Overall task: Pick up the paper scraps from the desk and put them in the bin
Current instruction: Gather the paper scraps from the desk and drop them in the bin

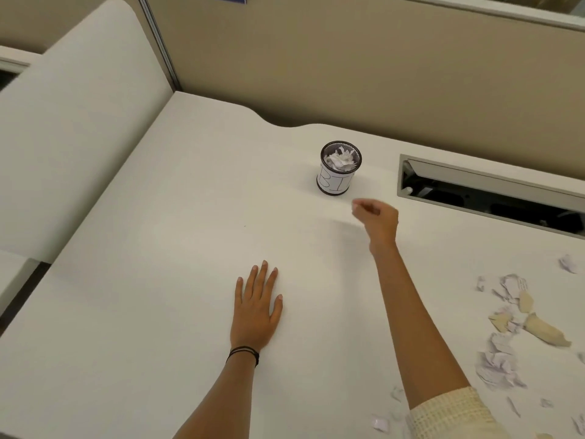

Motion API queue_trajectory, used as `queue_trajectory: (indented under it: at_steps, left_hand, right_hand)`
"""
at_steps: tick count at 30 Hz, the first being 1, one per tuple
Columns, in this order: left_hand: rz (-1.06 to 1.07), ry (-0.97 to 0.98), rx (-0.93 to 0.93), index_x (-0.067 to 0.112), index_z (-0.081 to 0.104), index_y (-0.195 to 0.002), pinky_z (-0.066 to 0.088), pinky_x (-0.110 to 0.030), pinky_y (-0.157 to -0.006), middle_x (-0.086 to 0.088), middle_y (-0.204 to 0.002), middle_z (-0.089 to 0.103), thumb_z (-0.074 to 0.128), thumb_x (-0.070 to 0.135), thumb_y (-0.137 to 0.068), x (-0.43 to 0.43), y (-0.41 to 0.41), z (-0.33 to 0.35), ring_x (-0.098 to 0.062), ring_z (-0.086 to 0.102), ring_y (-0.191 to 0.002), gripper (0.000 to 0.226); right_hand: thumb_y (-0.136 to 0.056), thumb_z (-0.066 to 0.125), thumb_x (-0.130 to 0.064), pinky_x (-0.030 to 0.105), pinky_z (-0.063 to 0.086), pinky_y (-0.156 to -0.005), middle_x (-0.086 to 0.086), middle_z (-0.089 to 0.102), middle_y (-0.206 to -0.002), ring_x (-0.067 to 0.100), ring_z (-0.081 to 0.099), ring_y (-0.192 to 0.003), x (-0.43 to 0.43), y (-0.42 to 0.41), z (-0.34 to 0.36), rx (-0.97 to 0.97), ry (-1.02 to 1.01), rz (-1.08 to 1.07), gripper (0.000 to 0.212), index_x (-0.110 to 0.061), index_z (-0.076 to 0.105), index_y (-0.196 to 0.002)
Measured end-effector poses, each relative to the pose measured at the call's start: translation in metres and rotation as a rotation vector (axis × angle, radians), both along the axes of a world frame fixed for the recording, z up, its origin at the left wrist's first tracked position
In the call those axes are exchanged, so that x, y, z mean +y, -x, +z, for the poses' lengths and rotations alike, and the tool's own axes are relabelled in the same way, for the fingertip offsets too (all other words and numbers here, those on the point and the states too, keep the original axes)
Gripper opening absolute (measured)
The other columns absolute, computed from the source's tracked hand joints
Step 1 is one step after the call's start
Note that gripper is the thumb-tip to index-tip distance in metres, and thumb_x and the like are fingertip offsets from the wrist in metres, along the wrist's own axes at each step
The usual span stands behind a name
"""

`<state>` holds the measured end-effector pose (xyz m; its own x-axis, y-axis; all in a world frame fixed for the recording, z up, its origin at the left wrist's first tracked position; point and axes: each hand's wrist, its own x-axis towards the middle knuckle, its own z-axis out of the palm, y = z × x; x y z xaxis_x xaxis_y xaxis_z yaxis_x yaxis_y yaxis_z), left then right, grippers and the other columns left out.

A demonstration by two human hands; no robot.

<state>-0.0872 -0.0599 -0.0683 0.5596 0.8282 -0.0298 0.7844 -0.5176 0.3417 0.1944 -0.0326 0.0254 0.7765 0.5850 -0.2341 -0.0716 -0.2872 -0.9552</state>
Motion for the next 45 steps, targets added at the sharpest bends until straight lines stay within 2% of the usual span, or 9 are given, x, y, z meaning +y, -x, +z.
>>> queue_trajectory:
  at_steps: [3, 7, 14, 19, 26, 31, 34, 37, 45]
  left_hand:
    - [0.0, 0.006, 0.002, 0.023, 0.024, -0.149, 0.006, -0.042, -0.116, 0.002, -0.157, 0.015, 0.027, 0.038, -0.095, 0.0, 0.0, 0.001, -0.015, 0.009, -0.145, 0.056]
    - [-0.001, 0.022, -0.012, 0.024, 0.023, -0.149, 0.005, -0.041, -0.116, 0.003, -0.158, 0.014, 0.028, 0.038, -0.095, 0.0, 0.001, 0.001, -0.014, 0.008, -0.145, 0.056]
    - [-0.004, 0.03, -0.003, 0.024, 0.022, -0.149, 0.005, -0.042, -0.116, 0.003, -0.157, 0.013, 0.028, 0.038, -0.095, 0.002, 0.001, 0.001, -0.014, 0.008, -0.145, 0.056]
    - [0.0, 0.019, 0.022, 0.023, 0.023, -0.149, 0.003, -0.04, -0.117, 0.002, -0.157, 0.015, 0.026, 0.039, -0.094, 0.002, 0.001, 0.001, -0.014, 0.008, -0.144, 0.057]
    - [0.002, 0.013, 0.023, 0.023, 0.022, -0.149, -0.002, -0.037, -0.117, 0.004, -0.157, 0.013, 0.021, 0.042, -0.094, 0.0, 0.002, 0.0, -0.013, 0.007, -0.144, 0.059]
    - [-0.004, 0.005, 0.023, 0.023, 0.022, -0.149, -0.004, -0.036, -0.117, 0.004, -0.157, 0.013, 0.017, 0.045, -0.093, -0.001, 0.001, 0.001, -0.015, 0.008, -0.144, 0.061]
    - [-0.001, 0.008, 0.002, 0.023, 0.023, -0.149, -0.004, -0.036, -0.117, 0.004, -0.157, 0.012, 0.017, 0.045, -0.092, -0.002, 0.001, 0.002, -0.014, 0.007, -0.144, 0.062]
    - [-0.003, 0.011, -0.008, 0.024, 0.022, -0.149, -0.004, -0.036, -0.117, 0.005, -0.157, 0.011, 0.017, 0.046, -0.092, -0.003, 0.0, 0.002, -0.013, 0.005, -0.145, 0.062]
    - [0.002, 0.003, -0.002, 0.021, 0.026, -0.148, 0.005, -0.042, -0.117, 0.001, -0.156, 0.017, 0.017, 0.045, -0.092, -0.003, 0.0, 0.0, -0.018, 0.013, -0.144, 0.062]
  right_hand:
    - [-0.077, 0.064, 0.004, 0.017, 0.05, -0.067, -0.007, 0.069, -0.068, 0.002, 0.06, -0.062, 0.041, -0.016, 0.028, -0.035, -0.157, -0.006, 0.016, -0.01, 0.07, -0.079]
    - [-0.074, 0.063, -0.004, 0.028, 0.054, -0.075, 0.003, 0.071, -0.078, 0.011, 0.065, -0.073, 0.079, -0.035, 0.048, -0.282, -0.135, 0.059, 0.015, -0.01, 0.073, -0.082]
    - [-0.082, 0.062, -0.005, 0.0, 0.042, -0.076, -0.003, 0.063, -0.101, 0.011, 0.06, -0.097, 0.049, -0.04, 0.054, -0.446, -0.054, 0.213, 0.016, -0.006, 0.071, -0.095]
    - [-0.085, 0.061, -0.005, 0.022, 0.044, -0.091, 0.006, 0.066, -0.113, 0.012, 0.058, -0.105, -0.052, -0.052, 0.017, -0.535, 0.048, 0.139, 0.016, -0.009, 0.07, -0.098]
    - [-0.087, 0.054, 0.002, 0.027, 0.032, -0.104, 0.017, 0.055, -0.128, 0.03, 0.049, -0.123, -0.198, -0.076, -0.039, -0.615, 0.296, -0.156, 0.027, -0.002, 0.061, -0.113]
    - [-0.089, 0.053, -0.01, 0.056, 0.02, -0.109, 0.025, 0.03, -0.145, 0.04, 0.024, -0.137, -0.253, -0.112, -0.05, -0.613, 0.696, -0.17, 0.047, -0.006, 0.042, -0.135]
    - [-0.092, 0.049, -0.018, 0.057, 0.023, -0.107, 0.026, 0.024, -0.146, 0.042, 0.02, -0.137, -0.27, -0.122, -0.051, -0.515, 0.882, -0.106, 0.051, -0.012, 0.034, -0.14]
    - [-0.091, 0.046, -0.01, 0.053, 0.035, -0.103, 0.031, 0.035, -0.137, 0.045, 0.034, -0.125, -0.279, -0.119, -0.056, -0.568, 0.858, -0.013, 0.044, -0.007, 0.042, -0.135]
    - [-0.09, 0.046, 0.0, 0.047, 0.046, -0.09, 0.016, 0.042, -0.139, 0.033, 0.041, -0.127, -0.27, -0.072, -0.052, -0.671, 0.81, 0.026, 0.034, -0.007, 0.054, -0.122]
